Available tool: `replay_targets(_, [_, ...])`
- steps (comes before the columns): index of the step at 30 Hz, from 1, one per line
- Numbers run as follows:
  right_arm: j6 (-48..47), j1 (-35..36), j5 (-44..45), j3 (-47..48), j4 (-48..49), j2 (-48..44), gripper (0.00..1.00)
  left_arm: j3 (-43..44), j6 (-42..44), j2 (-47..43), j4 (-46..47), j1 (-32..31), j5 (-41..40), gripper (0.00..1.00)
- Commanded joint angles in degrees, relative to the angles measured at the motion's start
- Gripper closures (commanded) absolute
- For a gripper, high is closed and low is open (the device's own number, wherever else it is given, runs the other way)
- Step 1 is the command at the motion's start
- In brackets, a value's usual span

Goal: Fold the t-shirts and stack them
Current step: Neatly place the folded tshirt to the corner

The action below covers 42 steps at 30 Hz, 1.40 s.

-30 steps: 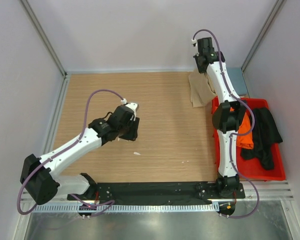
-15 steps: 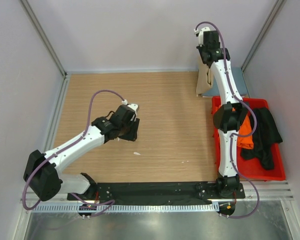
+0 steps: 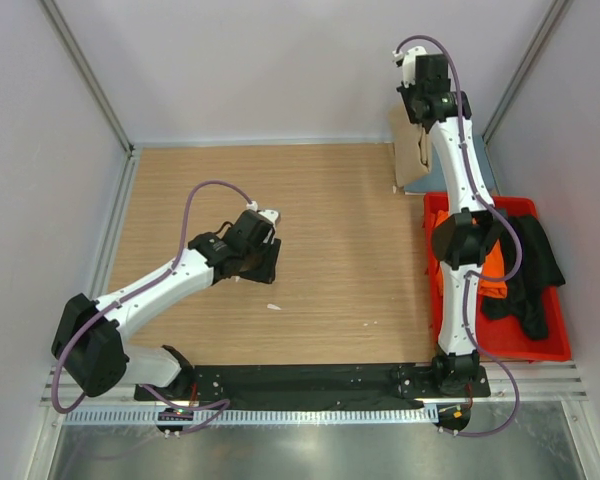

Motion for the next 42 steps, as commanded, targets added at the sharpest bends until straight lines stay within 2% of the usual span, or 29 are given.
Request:
replay_targets(1, [-0.2, -0.4, -0.3, 1.5, 1.3, -6.2, 0.99, 0.4, 0.4, -0.9, 0.5, 0.3, 0.9, 0.58])
replay_targets(20, [1.2, -3.9, -4.7, -0.2, 3.8, -2.9, 0.99, 0.3, 0.3, 1.5, 1.3, 1.3, 1.5, 0.58])
replay_targets(38, [0.5, -6.6, -7.9, 0.4, 11.5, 4.6, 0.99, 1.3, -0.4, 7.2, 2.1, 1.7, 2.3, 0.58])
replay_targets(42, [0.7, -9.0, -7.9, 0.1, 13.5, 5.8, 0.99, 1.2, -0.5, 8.2, 2.0, 1.7, 2.3, 0.58])
